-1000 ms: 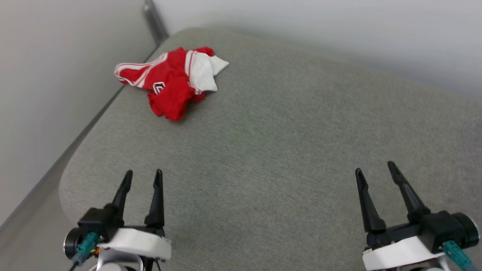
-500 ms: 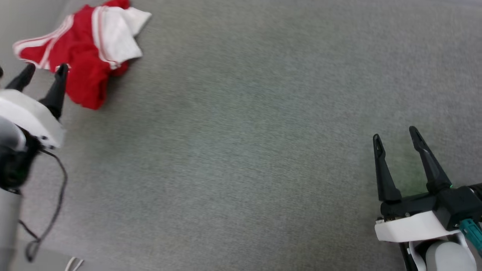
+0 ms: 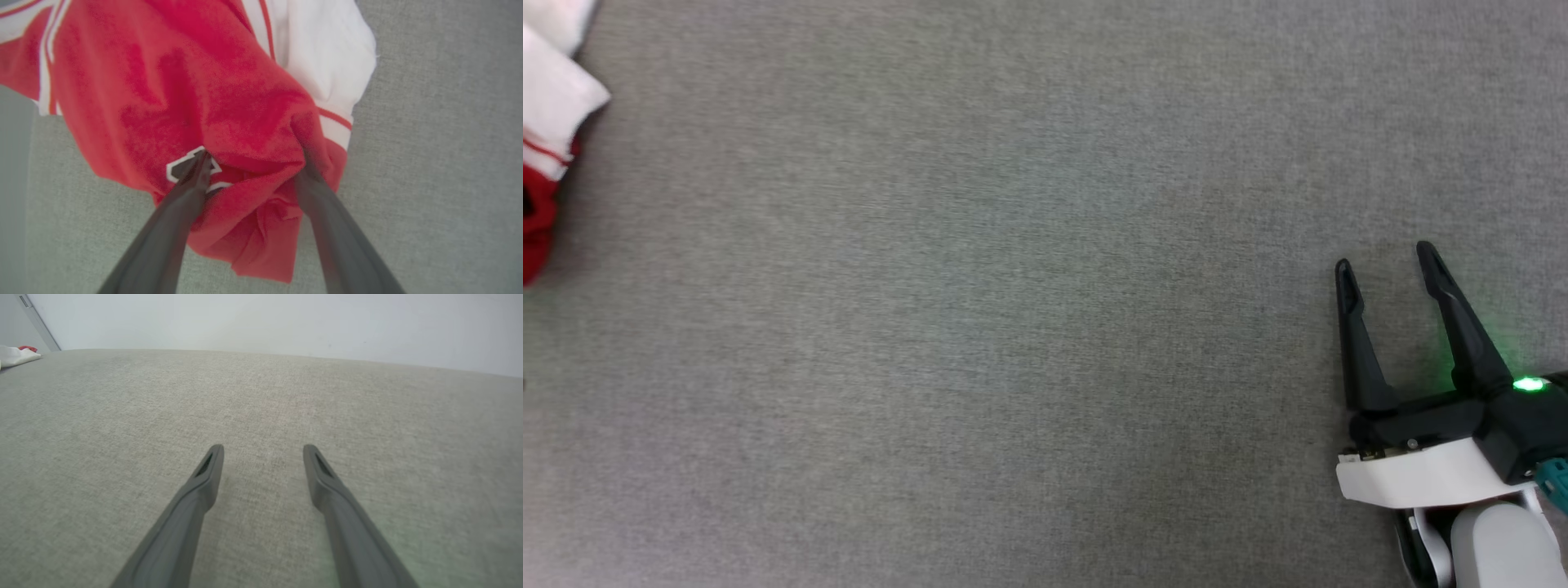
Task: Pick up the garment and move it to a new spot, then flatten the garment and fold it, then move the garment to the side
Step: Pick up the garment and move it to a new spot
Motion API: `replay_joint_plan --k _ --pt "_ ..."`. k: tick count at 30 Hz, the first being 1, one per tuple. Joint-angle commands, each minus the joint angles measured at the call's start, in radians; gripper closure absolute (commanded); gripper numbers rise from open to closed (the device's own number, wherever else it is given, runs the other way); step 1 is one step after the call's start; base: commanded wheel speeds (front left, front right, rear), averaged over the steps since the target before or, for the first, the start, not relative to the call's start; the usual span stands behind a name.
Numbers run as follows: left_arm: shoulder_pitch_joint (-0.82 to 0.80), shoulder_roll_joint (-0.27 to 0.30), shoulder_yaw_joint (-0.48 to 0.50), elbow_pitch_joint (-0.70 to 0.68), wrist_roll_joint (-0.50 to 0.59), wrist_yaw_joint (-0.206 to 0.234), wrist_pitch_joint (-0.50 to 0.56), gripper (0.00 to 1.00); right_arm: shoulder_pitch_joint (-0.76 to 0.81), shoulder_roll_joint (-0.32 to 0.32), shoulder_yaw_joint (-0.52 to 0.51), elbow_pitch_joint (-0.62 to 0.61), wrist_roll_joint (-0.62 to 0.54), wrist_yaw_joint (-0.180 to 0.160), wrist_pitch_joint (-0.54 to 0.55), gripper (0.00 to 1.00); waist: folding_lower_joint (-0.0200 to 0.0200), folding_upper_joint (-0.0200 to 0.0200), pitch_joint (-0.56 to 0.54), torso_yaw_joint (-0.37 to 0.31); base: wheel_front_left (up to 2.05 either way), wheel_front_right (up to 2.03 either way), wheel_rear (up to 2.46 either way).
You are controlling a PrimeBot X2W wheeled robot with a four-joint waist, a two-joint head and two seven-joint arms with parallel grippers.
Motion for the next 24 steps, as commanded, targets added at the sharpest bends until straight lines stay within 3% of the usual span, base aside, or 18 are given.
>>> replay_joint_plan --k 1,3,4,5,6,10,24 --pt "-0.022 0.013 -0.003 0.027 0.006 0.001 -0.002 0.0 -0.009 0.0 -0.009 0.007 0.006 -0.001 -0.001 0.0 -0.0002 0.0 0.026 -0.022 0.0 0.0 0.0" --pt "-0.025 -0.001 -0.012 0.059 -0.006 0.001 0.014 0.0 -0.008 -0.001 -0.013 0.01 0.007 -0.001 0.0 0.0 -0.0002 0.0 0.035 -0.022 0.0 0.0 0.0" --pt "-0.026 -0.008 -0.016 0.073 -0.01 0.001 0.017 0.35 -0.007 -0.001 -0.018 0.012 0.01 -0.001 0.0 0.0 -0.0002 0.0 0.038 -0.02 0.0 0.0 0.0" --pt "-0.026 -0.014 -0.02 0.087 -0.012 0.001 0.019 0.78 -0.007 -0.001 -0.02 0.012 0.01 -0.001 0.002 0.0 -0.0002 0.0 0.04 -0.019 0.0 0.0 0.0" --pt "-0.026 -0.018 -0.028 0.094 -0.013 0.0 0.019 1.0 -0.006 -0.001 -0.022 0.014 0.01 -0.001 0.002 0.0 -0.0002 0.0 0.04 -0.018 0.0 0.0 0.0" --pt "-0.027 -0.033 -0.067 0.104 -0.032 -0.002 -0.009 1.0 -0.005 0.0 -0.018 0.029 0.003 -0.001 0.002 0.0 -0.0002 0.0 0.018 -0.001 0.0 0.0 0.0" --pt "0.0 0.056 -0.13 -0.013 -0.053 -0.001 -0.234 1.0 0.052 0.0 -0.029 0.095 0.033 -0.001 -0.002 0.0 -0.0002 0.0 -0.25 0.025 0.0 0.0 0.0"
